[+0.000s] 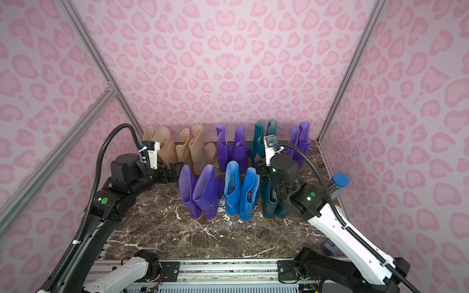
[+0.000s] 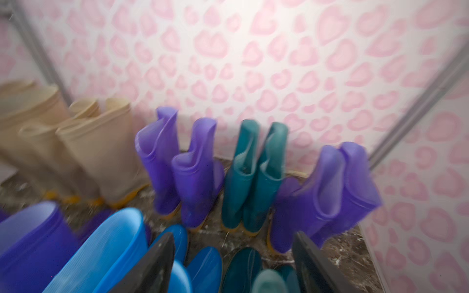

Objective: Match and arrange rain boots in pairs
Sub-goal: Reset both arms

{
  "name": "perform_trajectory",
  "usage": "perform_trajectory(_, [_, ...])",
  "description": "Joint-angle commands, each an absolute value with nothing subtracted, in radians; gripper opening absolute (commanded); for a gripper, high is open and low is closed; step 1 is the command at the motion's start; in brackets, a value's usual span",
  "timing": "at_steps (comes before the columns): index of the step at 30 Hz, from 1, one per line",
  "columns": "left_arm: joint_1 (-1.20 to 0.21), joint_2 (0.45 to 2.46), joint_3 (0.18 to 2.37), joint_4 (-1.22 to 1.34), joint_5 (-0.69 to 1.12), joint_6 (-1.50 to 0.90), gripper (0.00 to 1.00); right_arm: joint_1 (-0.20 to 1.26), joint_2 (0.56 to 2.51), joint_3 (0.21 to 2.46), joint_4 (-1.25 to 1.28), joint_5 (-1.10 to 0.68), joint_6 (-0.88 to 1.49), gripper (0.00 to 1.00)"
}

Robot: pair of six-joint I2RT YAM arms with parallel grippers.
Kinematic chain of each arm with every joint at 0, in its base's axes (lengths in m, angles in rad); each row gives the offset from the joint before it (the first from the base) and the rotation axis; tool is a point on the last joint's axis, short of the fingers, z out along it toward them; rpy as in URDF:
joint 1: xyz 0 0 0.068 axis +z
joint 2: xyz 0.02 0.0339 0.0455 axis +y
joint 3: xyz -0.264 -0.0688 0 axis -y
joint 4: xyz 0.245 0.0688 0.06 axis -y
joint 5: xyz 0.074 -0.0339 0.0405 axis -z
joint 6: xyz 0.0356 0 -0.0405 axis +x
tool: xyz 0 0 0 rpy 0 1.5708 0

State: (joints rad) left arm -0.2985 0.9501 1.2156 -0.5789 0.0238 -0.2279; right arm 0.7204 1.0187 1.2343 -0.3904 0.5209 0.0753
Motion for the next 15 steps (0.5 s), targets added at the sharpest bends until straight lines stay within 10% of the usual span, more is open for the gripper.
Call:
perform_trajectory(1, [-0.297, 0.911, 1.240, -0.603, -0.134, -0.235, 0.99, 0.715, 0.910, 1.154, -0.218, 0.732, 0.057, 1.00])
perform_trajectory(6, [-0.297, 0.858, 1.237, -0.666, -0.340, -0.244, 0.99, 0.664, 0.689, 0.830, 0.208, 0.994, -0.026, 1.00])
perform_trajectory(15, [-0.238, 0.848, 1.024, -0.386, -0.368, -0.104, 0.99, -0.058, 0.684, 0.740, 0.147, 0.489, 0.172, 1.00])
